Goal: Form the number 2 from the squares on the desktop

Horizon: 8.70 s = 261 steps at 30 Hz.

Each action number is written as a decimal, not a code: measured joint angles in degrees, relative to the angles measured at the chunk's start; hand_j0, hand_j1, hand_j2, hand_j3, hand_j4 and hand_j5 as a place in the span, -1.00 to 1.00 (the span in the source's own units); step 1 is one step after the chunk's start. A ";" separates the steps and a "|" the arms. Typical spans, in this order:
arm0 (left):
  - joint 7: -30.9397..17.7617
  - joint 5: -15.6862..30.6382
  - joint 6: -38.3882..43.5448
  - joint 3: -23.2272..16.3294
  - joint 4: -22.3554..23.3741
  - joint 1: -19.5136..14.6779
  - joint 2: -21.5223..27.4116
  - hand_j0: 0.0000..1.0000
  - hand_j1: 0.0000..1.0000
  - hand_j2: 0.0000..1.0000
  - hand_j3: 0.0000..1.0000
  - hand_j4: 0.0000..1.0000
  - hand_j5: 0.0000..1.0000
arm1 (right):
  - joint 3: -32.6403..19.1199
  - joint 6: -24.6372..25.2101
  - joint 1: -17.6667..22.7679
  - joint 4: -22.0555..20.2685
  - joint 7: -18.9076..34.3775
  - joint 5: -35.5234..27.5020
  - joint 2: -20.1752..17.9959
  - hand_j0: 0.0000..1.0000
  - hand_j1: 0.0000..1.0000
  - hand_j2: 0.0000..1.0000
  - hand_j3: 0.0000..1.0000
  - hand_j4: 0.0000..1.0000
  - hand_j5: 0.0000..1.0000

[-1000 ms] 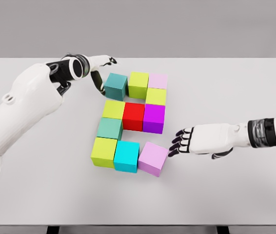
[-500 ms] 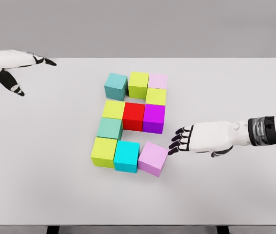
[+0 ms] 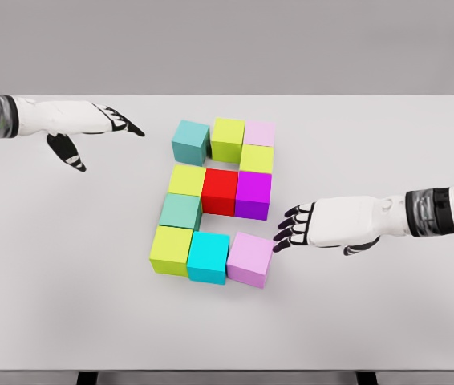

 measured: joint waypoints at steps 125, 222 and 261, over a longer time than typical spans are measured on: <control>-2.09 6.96 9.21 2.63 18.52 2.02 -16.41 1.00 1.00 1.00 1.00 1.00 1.00 | -18.10 -0.02 2.37 2.72 0.01 -10.82 -4.91 1.00 1.00 1.00 1.00 1.00 1.00; -2.14 1.90 16.98 3.13 13.14 -0.09 -20.48 1.00 1.00 1.00 1.00 1.00 1.00 | -13.60 -0.02 8.61 -0.07 0.00 -10.37 -9.21 1.00 1.00 1.00 1.00 1.00 1.00; -2.06 2.39 7.37 3.66 5.28 -0.09 -6.47 1.00 1.00 1.00 1.00 1.00 1.00 | -7.39 -0.01 5.89 0.09 0.00 -4.96 -0.05 1.00 1.00 1.00 1.00 1.00 1.00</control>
